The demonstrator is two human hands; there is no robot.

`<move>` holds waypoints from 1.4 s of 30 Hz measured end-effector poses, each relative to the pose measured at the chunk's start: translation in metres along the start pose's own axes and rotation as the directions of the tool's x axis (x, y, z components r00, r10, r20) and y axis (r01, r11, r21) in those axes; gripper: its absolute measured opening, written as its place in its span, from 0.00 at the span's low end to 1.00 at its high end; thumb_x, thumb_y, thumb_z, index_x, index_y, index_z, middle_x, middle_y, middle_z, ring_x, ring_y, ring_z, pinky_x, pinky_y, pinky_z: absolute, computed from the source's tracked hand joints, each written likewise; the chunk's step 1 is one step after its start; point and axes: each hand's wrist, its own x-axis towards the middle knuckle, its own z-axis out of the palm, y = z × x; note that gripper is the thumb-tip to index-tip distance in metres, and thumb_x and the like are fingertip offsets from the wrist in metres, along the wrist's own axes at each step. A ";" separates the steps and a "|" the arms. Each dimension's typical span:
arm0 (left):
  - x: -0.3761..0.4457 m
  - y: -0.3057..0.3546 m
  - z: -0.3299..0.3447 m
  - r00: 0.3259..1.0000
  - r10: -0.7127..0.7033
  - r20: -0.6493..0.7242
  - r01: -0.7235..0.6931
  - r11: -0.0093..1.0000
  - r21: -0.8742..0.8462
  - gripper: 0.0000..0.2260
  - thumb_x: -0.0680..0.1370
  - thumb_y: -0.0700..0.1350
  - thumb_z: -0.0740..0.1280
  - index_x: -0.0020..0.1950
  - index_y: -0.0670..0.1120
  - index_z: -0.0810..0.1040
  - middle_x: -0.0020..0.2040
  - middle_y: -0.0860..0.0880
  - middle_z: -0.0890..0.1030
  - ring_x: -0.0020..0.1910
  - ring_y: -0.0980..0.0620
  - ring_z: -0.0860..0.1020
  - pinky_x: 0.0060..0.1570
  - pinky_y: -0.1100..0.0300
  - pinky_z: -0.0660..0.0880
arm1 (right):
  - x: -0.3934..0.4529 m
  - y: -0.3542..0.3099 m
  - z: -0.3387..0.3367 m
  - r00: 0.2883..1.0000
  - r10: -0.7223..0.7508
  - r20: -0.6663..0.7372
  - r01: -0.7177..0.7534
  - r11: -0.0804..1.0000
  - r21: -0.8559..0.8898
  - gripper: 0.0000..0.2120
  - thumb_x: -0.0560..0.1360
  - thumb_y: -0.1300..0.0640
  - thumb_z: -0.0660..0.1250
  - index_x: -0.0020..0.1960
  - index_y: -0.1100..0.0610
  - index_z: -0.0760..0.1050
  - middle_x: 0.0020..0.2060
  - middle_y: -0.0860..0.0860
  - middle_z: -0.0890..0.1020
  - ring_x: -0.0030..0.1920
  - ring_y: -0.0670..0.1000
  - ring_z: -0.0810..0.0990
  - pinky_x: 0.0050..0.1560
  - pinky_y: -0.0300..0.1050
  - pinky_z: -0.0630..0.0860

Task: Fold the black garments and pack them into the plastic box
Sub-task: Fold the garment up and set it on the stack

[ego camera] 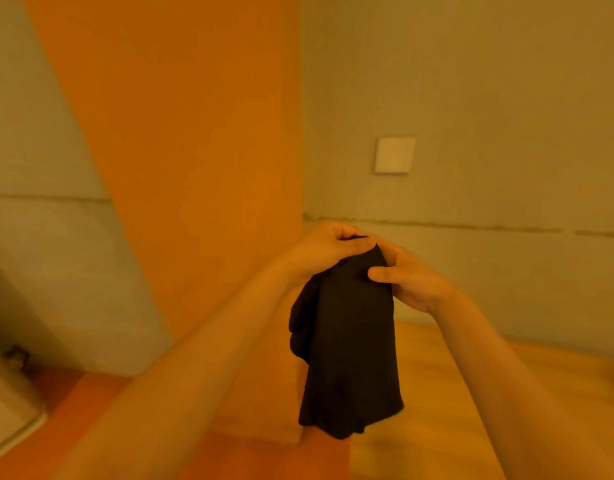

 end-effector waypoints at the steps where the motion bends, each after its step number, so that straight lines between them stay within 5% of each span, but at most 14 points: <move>1: 0.009 0.011 0.009 1.000 0.008 0.005 -0.008 1.000 0.012 0.06 0.77 0.44 0.65 0.43 0.50 0.81 0.39 0.54 0.82 0.37 0.60 0.80 0.40 0.67 0.77 | -0.008 -0.011 -0.016 1.000 0.001 0.012 0.000 1.000 -0.020 0.40 0.51 0.43 0.81 0.61 0.51 0.73 0.54 0.51 0.81 0.56 0.51 0.80 0.48 0.39 0.77; 4: 0.038 0.034 0.031 1.000 0.009 -0.007 -0.009 1.000 0.030 0.05 0.76 0.44 0.66 0.42 0.49 0.80 0.37 0.53 0.82 0.35 0.59 0.80 0.38 0.68 0.77 | -0.030 -0.034 -0.068 0.999 0.001 -0.035 -0.005 0.991 -0.136 0.30 0.53 0.44 0.80 0.51 0.56 0.79 0.44 0.51 0.84 0.46 0.48 0.83 0.43 0.37 0.77; 7: 0.065 0.050 0.048 0.993 -0.030 0.112 0.006 0.977 0.212 0.04 0.75 0.45 0.68 0.40 0.49 0.80 0.35 0.54 0.82 0.34 0.59 0.79 0.38 0.67 0.75 | -0.048 -0.051 -0.117 0.989 -0.021 -0.144 -0.041 0.910 -0.413 0.07 0.63 0.57 0.76 0.37 0.56 0.78 0.31 0.45 0.82 0.35 0.42 0.80 0.40 0.38 0.73; 12: 0.111 0.067 0.057 0.966 -0.139 0.219 -0.006 0.831 0.556 0.08 0.73 0.45 0.70 0.47 0.41 0.81 0.43 0.46 0.82 0.44 0.51 0.80 0.51 0.58 0.74 | -0.076 -0.074 -0.181 0.965 -0.104 -0.239 -0.062 0.800 -0.597 0.06 0.71 0.62 0.70 0.36 0.54 0.78 0.29 0.43 0.80 0.35 0.41 0.79 0.43 0.36 0.72; 14: 0.126 0.066 0.058 0.985 -0.056 0.161 -0.020 0.899 0.438 0.08 0.76 0.46 0.66 0.45 0.42 0.81 0.43 0.48 0.82 0.45 0.53 0.79 0.52 0.59 0.73 | -0.086 -0.082 -0.203 0.944 -0.139 -0.299 -0.053 0.831 -0.554 0.05 0.72 0.63 0.68 0.38 0.56 0.79 0.32 0.44 0.81 0.37 0.43 0.80 0.42 0.35 0.74; 16: 0.139 0.065 0.061 0.996 0.024 0.082 -0.034 0.991 0.126 0.08 0.79 0.44 0.62 0.45 0.46 0.80 0.40 0.54 0.83 0.43 0.57 0.80 0.47 0.65 0.74 | -0.092 -0.089 -0.224 0.918 -0.162 -0.362 -0.022 0.891 -0.454 0.06 0.74 0.65 0.65 0.39 0.58 0.78 0.32 0.47 0.81 0.35 0.43 0.80 0.39 0.34 0.75; 19: 0.162 0.067 0.060 0.999 0.046 0.015 -0.043 0.984 -0.171 0.09 0.80 0.43 0.59 0.44 0.44 0.78 0.36 0.51 0.83 0.36 0.58 0.81 0.37 0.65 0.76 | -0.099 -0.101 -0.246 0.858 -0.169 -0.485 -0.021 0.932 -0.362 0.06 0.75 0.65 0.63 0.40 0.60 0.76 0.30 0.51 0.79 0.30 0.44 0.78 0.32 0.34 0.75; 22: 0.187 0.075 0.051 0.998 0.067 0.005 -0.067 0.993 -0.103 0.07 0.79 0.42 0.61 0.44 0.43 0.77 0.37 0.46 0.81 0.29 0.57 0.79 0.31 0.65 0.76 | -0.112 -0.113 -0.270 0.812 -0.187 -0.553 -0.073 0.907 -0.415 0.07 0.75 0.65 0.64 0.39 0.60 0.76 0.27 0.47 0.80 0.28 0.42 0.78 0.30 0.33 0.74; 25: 0.212 0.092 0.039 0.995 0.094 0.011 -0.094 0.995 0.021 0.06 0.77 0.42 0.64 0.43 0.43 0.78 0.31 0.52 0.81 0.28 0.59 0.78 0.29 0.68 0.74 | -0.125 -0.123 -0.298 0.762 -0.210 -0.613 -0.141 0.870 -0.473 0.07 0.74 0.65 0.65 0.38 0.58 0.77 0.26 0.47 0.80 0.28 0.42 0.78 0.30 0.33 0.74; 28: 0.224 0.111 0.042 0.990 0.135 0.035 -0.137 0.989 0.049 0.07 0.77 0.41 0.63 0.40 0.44 0.76 0.27 0.53 0.80 0.26 0.61 0.77 0.28 0.70 0.73 | -0.140 -0.127 -0.317 0.738 -0.213 -0.640 -0.140 0.880 -0.454 0.07 0.70 0.56 0.72 0.37 0.57 0.77 0.27 0.48 0.80 0.28 0.43 0.78 0.33 0.40 0.74; 30: 0.229 0.121 0.052 0.985 0.170 0.042 -0.171 0.985 0.019 0.07 0.78 0.39 0.62 0.40 0.45 0.76 0.27 0.55 0.80 0.26 0.63 0.76 0.30 0.71 0.73 | -0.149 -0.128 -0.324 0.740 -0.175 -0.649 -0.185 0.875 -0.447 0.21 0.57 0.40 0.77 0.36 0.56 0.79 0.29 0.50 0.81 0.32 0.46 0.81 0.34 0.40 0.75; 34: 0.237 0.147 0.089 0.957 0.285 0.056 -0.281 0.957 -0.071 0.09 0.77 0.33 0.61 0.41 0.44 0.76 0.27 0.56 0.80 0.28 0.64 0.77 0.32 0.71 0.74 | -0.142 -0.142 -0.323 0.795 -0.257 -0.549 -0.233 0.707 -0.668 0.32 0.51 0.26 0.70 0.39 0.52 0.81 0.35 0.46 0.82 0.38 0.41 0.79 0.43 0.35 0.73; 37: 0.241 0.171 0.132 0.945 0.319 0.076 -0.315 0.947 -0.058 0.09 0.76 0.33 0.63 0.40 0.45 0.76 0.28 0.56 0.80 0.29 0.64 0.77 0.33 0.71 0.74 | -0.109 -0.157 -0.305 0.859 -0.290 -0.422 -0.045 0.778 -0.626 0.09 0.69 0.49 0.71 0.49 0.46 0.76 0.45 0.45 0.82 0.44 0.41 0.80 0.51 0.44 0.75; 42: 0.248 0.188 0.181 0.944 0.330 -0.014 -0.327 0.940 0.101 0.08 0.75 0.40 0.68 0.36 0.47 0.76 0.32 0.52 0.77 0.28 0.62 0.75 0.32 0.67 0.71 | -0.074 -0.170 -0.293 0.884 -0.289 -0.367 0.091 0.878 -0.470 0.09 0.73 0.64 0.68 0.46 0.51 0.75 0.34 0.43 0.82 0.36 0.39 0.81 0.39 0.37 0.75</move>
